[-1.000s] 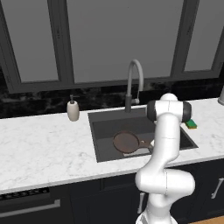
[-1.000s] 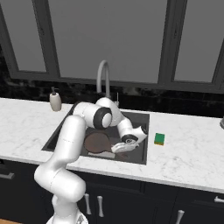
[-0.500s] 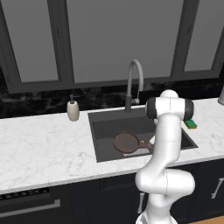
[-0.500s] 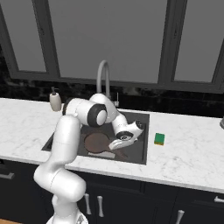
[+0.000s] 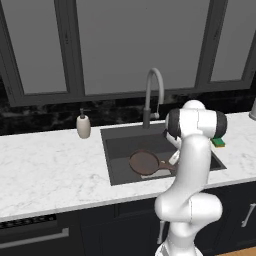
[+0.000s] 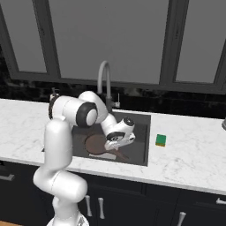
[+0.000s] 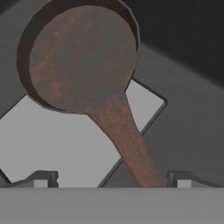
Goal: Pick the pan and sponge and place them into the sink. Then turn on the water.
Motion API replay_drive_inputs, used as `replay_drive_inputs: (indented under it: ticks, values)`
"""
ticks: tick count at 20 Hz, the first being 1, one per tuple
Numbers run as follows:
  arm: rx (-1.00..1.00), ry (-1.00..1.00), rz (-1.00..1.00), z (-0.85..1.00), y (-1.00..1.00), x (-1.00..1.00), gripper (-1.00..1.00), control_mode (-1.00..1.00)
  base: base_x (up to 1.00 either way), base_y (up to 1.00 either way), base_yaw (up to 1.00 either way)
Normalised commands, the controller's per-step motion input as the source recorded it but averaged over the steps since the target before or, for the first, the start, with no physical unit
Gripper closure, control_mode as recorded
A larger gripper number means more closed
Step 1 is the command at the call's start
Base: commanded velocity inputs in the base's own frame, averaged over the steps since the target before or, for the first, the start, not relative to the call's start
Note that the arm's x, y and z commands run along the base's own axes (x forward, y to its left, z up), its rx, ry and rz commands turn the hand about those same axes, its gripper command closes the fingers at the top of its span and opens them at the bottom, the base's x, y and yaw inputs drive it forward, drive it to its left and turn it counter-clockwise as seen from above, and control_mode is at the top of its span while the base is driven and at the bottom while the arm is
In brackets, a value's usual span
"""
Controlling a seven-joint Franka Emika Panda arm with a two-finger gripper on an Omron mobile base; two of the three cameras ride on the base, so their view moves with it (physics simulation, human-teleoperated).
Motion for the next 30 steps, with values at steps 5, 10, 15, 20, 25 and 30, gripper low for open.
replay_drive_inputs:
  ticks: [5, 10, 15, 20, 25, 30]
  values:
    - [-0.16, 0.00, -0.20, 0.65, -0.03, -0.11, -1.00, -1.00, 0.00, 0.00, 0.00]
    - [-0.12, 0.00, -0.18, 0.79, -0.13, -0.11, -1.00, -1.00, 0.00, 0.00, 0.00]
    - [-0.06, 0.00, -0.21, 0.74, -0.24, -0.24, -1.00, -1.00, 0.00, 0.00, 0.00]
    - [0.00, 0.00, -0.23, 0.69, -0.31, -0.18, -1.00, -1.00, 0.00, 0.00, 0.00]
    - [0.00, 0.00, -0.16, 0.57, -0.35, -0.12, -1.00, -1.00, 0.00, 0.00, 0.00]
    - [0.05, -0.04, -0.09, 0.12, -0.49, -0.15, -1.00, -1.00, 0.00, 0.00, 0.00]
